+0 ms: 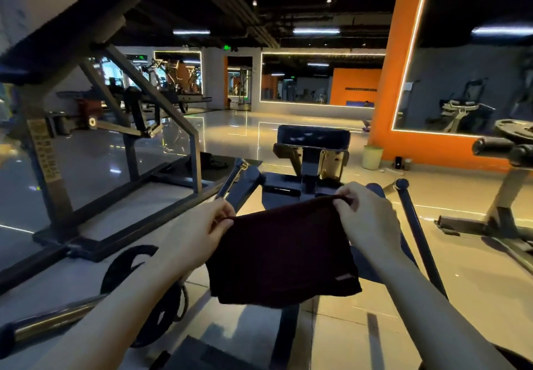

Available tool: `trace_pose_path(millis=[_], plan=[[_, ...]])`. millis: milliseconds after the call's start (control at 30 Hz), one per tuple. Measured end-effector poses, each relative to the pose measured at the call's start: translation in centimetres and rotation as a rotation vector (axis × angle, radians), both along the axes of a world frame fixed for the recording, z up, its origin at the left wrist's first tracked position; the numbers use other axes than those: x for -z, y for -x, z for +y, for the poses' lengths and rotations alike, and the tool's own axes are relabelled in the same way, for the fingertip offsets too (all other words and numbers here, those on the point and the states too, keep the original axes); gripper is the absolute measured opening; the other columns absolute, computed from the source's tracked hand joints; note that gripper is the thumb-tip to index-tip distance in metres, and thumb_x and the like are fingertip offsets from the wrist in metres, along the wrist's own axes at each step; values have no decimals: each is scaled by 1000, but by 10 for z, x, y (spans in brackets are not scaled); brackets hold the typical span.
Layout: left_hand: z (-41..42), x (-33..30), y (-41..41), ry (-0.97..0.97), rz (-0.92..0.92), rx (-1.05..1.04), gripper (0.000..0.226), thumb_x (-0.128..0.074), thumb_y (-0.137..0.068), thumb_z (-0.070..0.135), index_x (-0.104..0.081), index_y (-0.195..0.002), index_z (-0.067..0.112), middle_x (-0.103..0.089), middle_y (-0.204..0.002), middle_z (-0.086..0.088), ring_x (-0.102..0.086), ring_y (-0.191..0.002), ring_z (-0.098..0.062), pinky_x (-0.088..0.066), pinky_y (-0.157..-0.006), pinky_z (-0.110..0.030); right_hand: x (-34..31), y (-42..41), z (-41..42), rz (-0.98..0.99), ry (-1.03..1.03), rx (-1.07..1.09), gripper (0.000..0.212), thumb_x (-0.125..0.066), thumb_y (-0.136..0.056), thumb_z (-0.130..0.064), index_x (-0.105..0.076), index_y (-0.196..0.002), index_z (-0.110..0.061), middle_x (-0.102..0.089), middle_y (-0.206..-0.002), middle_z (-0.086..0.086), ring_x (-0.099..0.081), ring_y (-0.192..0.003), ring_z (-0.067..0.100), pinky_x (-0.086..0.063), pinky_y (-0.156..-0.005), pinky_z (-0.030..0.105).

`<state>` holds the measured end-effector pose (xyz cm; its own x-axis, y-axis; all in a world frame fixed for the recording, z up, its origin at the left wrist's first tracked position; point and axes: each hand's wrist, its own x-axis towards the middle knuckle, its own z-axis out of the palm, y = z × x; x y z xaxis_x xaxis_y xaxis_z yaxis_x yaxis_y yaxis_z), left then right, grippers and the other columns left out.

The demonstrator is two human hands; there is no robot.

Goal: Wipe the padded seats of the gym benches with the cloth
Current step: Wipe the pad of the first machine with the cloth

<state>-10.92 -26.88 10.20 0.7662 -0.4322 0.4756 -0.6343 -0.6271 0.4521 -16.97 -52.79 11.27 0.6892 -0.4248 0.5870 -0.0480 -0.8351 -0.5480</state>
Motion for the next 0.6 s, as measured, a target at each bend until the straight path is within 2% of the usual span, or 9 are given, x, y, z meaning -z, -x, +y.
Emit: trace_pose_path(millis=[100, 200, 267, 333, 400, 500, 533, 600], plan=[[-28, 2, -27, 1, -4, 27, 18, -59, -95, 19, -55, -93, 36, -56, -87, 20, -55, -86, 2, -44, -76, -16, -2, -26, -18, -100, -161, 13, 9, -60, -95, -20, -65, -97, -27, -59, -76, -12, -59, -78, 12, -47, -68, 30], [-51, 1, -48, 55, 32, 90, 23, -63, -92, 18, -57, -88, 40, -59, -87, 21, -57, -86, 4, -44, -74, -12, -3, -42, -34, -199, -358, -21, 13, -59, -95, -14, -65, -100, -25, -62, -88, -8, -61, -87, 12, -53, -69, 31], [-63, -1, -60, 73, 52, 116, 26, -65, -90, 18, -56, -86, 42, -61, -87, 20, -58, -86, 4, -47, -74, -14, 0, -47, -45, -222, -383, -32, 16, -59, -95, -12, -64, -105, -23, -62, -99, -4, -58, -95, 13, -45, -66, 19], [-73, -4, -70, 71, 53, 130, 25, -66, -90, 18, -57, -87, 42, -62, -89, 19, -59, -89, 1, -50, -79, -21, 2, -50, -53, -218, -397, -36, 19, -59, -95, -12, -63, -111, -22, -60, -106, -2, -54, -99, 11, -40, -63, 12], [-82, -8, -77, 67, 55, 138, 24, -66, -90, 19, -57, -89, 41, -62, -91, 18, -60, -91, -1, -52, -81, -25, 1, -51, -61, -219, -420, -44, 21, -59, -96, -14, -60, -115, -23, -59, -110, -1, -54, -99, 12, -46, -66, 16], [-95, -11, -87, 76, 48, 159, 22, -65, -90, 19, -58, -90, 39, -60, -90, 18, -59, -89, -1, -52, -80, -23, 1, -58, -70, -199, -444, -65, 29, -54, -99, -15, -55, -126, -25, -56, -113, -4, -52, -91, 7, -50, -79, 30], [-101, -9, -90, 70, 35, 163, 21, -65, -90, 19, -58, -90, 38, -60, -90, 18, -59, -89, -1, -51, -80, -23, 3, -62, -72, -185, -431, -73, 34, -52, -100, -16, -52, -132, -26, -54, -115, -6, -51, -96, 7, -48, -84, 32], [-108, -2, -94, 66, 25, 160, 20, -65, -90, 20, -58, -89, 39, -60, -89, 19, -58, -88, 1, -50, -80, -22, 11, -70, -71, -162, -367, -83, 44, -51, -100, -16, -43, -141, -28, -51, -129, -4, -49, -116, 11, -45, -99, 36]])
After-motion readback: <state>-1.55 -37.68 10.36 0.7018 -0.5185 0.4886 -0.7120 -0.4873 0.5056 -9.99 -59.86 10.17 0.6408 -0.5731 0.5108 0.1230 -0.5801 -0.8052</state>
